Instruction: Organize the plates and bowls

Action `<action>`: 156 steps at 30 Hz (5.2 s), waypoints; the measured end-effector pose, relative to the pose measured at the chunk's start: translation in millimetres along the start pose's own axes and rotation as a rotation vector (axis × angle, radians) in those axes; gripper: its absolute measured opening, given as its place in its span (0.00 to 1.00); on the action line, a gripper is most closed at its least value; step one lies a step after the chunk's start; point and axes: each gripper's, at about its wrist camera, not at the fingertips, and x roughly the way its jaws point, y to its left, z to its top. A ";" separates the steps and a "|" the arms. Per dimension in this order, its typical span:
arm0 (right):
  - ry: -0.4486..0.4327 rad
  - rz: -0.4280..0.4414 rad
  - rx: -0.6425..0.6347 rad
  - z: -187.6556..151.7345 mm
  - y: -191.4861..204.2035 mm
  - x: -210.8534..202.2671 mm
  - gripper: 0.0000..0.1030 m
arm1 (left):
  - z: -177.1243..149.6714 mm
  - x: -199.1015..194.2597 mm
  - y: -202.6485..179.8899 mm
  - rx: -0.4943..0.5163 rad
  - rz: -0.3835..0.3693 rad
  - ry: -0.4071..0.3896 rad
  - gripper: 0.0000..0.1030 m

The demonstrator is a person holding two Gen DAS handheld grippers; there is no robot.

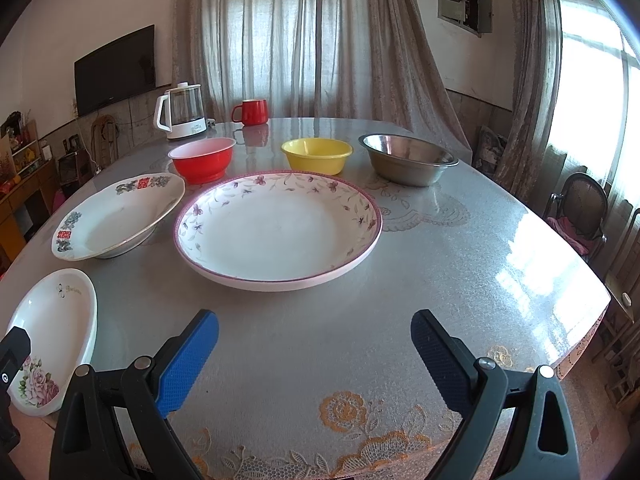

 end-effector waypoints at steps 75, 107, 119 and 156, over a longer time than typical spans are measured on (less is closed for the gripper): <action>0.355 0.390 0.074 94.7 -104.4 157.6 0.10 | 85.4 133.3 -98.0 0.111 -0.395 0.438 0.38; 0.317 0.282 0.093 47.7 -90.7 97.6 0.19 | 53.0 105.2 -92.3 0.071 -0.411 0.469 0.42; 0.298 0.292 0.056 42.5 -88.6 93.3 0.16 | 50.1 104.1 -90.1 0.087 -0.388 0.438 0.28; 0.269 0.272 0.068 46.9 -86.8 81.5 0.24 | 56.0 93.7 -74.4 0.030 -0.338 0.401 0.26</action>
